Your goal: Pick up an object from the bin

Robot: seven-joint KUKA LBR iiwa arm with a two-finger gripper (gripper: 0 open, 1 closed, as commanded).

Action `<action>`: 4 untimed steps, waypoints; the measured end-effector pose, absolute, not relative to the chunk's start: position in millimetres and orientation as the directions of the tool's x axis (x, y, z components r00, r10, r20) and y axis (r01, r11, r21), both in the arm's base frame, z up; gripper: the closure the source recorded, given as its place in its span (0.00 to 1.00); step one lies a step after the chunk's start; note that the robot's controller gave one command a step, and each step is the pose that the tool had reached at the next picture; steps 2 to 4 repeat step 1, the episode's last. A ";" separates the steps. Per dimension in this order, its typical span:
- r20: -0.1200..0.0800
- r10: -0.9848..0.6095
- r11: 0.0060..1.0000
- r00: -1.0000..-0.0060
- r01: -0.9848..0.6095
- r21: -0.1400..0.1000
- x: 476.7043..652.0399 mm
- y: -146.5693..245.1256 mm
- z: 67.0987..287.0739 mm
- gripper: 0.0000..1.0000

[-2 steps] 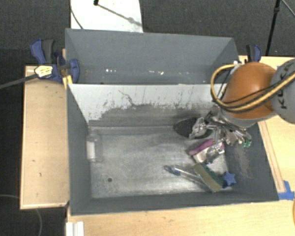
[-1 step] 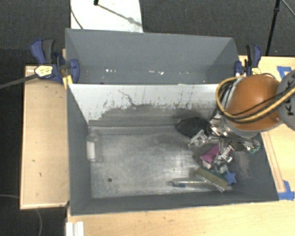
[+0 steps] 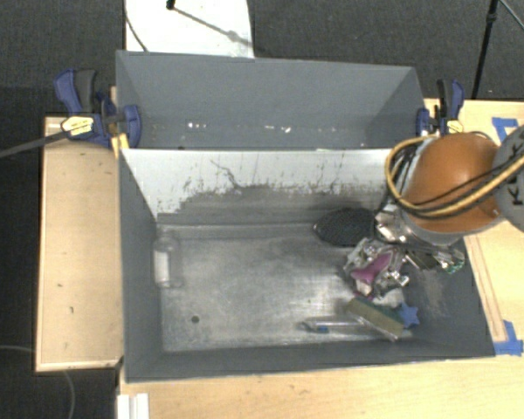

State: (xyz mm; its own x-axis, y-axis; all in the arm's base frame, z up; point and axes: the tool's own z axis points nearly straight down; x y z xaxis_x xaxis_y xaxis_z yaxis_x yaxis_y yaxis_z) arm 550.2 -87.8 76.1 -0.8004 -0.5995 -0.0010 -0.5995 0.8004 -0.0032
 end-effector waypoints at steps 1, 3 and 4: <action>-0.006 -0.667 0.745 -0.745 -0.667 -0.007 553.4 -93.6 208.0 1.00; -0.006 -0.667 0.745 -0.745 -0.667 -0.007 553.4 -93.6 208.0 1.00; -0.006 -0.667 0.745 -0.745 -0.667 -0.007 553.4 -93.6 208.0 1.00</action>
Offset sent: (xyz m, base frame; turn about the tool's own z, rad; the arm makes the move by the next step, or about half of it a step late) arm 0.0014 -0.0055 0.1271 -0.0899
